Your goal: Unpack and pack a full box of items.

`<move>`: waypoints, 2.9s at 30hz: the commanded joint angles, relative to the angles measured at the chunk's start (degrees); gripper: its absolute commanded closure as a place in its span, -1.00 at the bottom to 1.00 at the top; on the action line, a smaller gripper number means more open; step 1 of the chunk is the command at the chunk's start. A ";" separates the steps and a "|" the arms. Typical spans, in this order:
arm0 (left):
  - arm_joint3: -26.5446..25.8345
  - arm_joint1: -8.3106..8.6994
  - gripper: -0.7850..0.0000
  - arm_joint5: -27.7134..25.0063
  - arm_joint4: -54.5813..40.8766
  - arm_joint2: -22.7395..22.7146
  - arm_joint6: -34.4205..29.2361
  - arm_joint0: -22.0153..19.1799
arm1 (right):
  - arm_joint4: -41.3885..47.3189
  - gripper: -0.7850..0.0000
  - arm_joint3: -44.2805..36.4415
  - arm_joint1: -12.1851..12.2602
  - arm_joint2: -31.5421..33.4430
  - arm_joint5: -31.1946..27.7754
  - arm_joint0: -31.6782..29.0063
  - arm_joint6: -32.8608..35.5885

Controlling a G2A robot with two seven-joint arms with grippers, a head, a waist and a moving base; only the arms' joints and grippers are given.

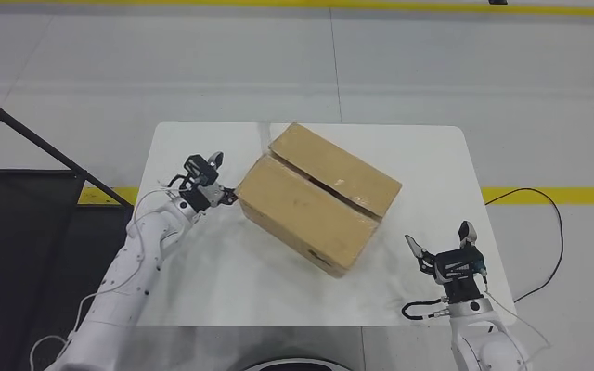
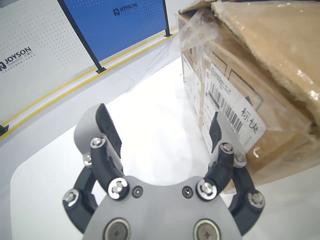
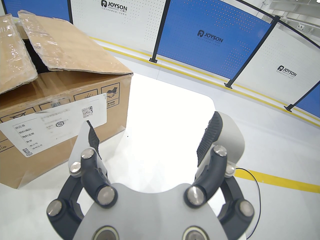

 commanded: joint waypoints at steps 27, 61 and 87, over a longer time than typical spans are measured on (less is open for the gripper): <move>-16.52 1.70 -1.00 2.10 3.29 -2.00 3.25 15.47 | 6.42 -1.00 -0.56 -0.55 4.40 3.53 -1.44 -2.48; -18.93 1.40 -1.00 13.71 1.72 -2.46 -4.65 17.34 | 6.42 -1.00 -0.56 -0.55 4.40 3.53 -1.44 -2.48; -7.53 -0.92 -1.00 23.38 6.66 5.27 -8.60 5.85 | 6.42 -1.00 -0.56 -0.55 4.40 3.53 -1.44 -2.48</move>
